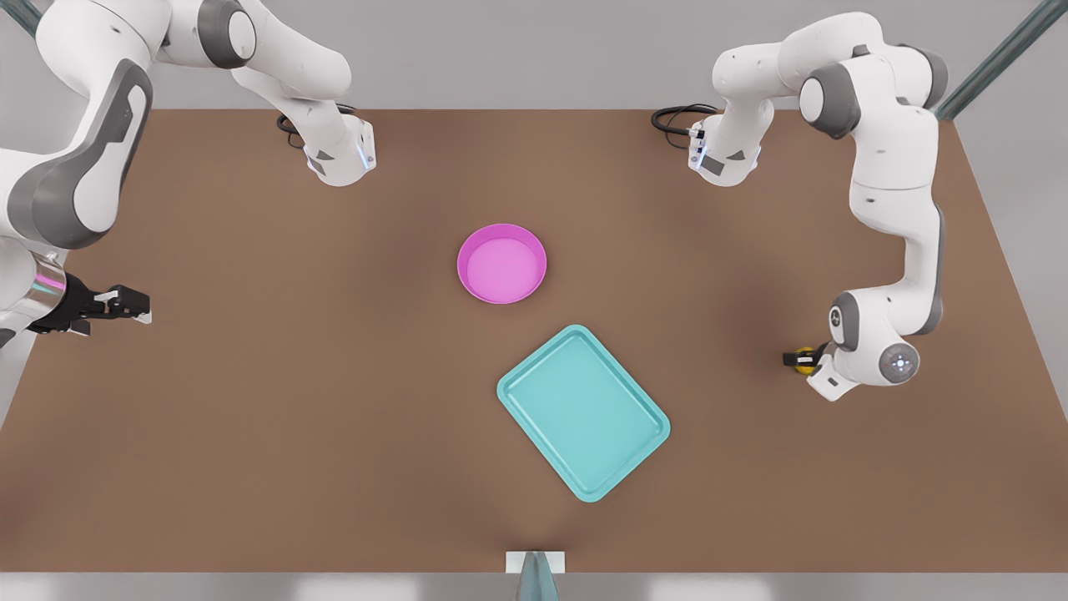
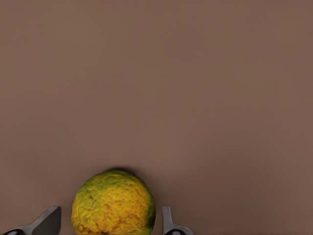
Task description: Place the orange on the plate with the left arm and the plate on the tray with the right arm
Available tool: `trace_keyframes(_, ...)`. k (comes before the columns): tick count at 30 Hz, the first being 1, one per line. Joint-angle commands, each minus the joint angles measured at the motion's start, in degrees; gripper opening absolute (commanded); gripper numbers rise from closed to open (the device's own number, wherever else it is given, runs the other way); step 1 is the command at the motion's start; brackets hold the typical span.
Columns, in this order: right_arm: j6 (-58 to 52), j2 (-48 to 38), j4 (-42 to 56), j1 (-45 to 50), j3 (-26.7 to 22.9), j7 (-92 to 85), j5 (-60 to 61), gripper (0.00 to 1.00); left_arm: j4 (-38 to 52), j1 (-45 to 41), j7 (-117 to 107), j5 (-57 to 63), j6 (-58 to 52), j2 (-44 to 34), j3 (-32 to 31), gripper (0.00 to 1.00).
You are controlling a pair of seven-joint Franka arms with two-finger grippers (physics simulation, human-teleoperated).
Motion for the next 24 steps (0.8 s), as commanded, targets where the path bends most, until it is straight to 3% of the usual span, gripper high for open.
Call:
trace_keyframes(1,0.0,-0.1,0.1,0.1,0.0,-0.6,-0.2,1.0,0.0,0.0,2.6,0.0,0.3,0.2,0.0,1.0)
trace_keyframes(3,0.0,-0.1,0.1,0.1,0.0,-0.6,-0.2,1.0,0.0,0.0,2.0,0.0,0.5,0.3,0.0,0.98)
trace_keyframes(4,0.0,-0.1,0.1,0.1,0.0,-0.6,-0.2,1.0,0.0,0.0,1.9,-0.1,0.5,0.3,0.0,0.85)
trace_keyframes(5,0.0,-0.1,0.1,0.0,0.1,-0.6,-0.1,1.0,0.0,0.0,1.9,-0.1,0.6,0.4,0.0,0.81)
trace_keyframes(12,-0.1,0.0,0.0,-0.1,0.1,-0.6,0.2,1.0,0.0,0.0,1.4,-0.1,0.1,0.1,-0.1,0.69)
trace_keyframes(15,0.0,0.0,0.0,-0.2,0.0,-0.6,0.3,1.0,0.1,-0.6,-1.6,-0.1,-3.7,-3.7,-2.5,0.7)
trace_keyframes(17,0.0,0.0,0.0,-0.2,0.0,-0.6,0.3,1.0,0.0,-9.2,-13.2,-0.1,-6.3,-7.6,-5.0,0.7)
trace_keyframes(19,0.0,0.2,0.0,-0.2,0.0,-0.6,0.2,1.0,2.4,-23.4,-25.3,-0.1,-7.0,-9.0,-5.0,0.7)
trace_keyframes(24,0.3,0.8,0.1,-0.3,0.0,-0.6,0.3,1.0,29.0,-48.5,-64.3,-7.7,-11.8,5.7,-6.1,0.7)
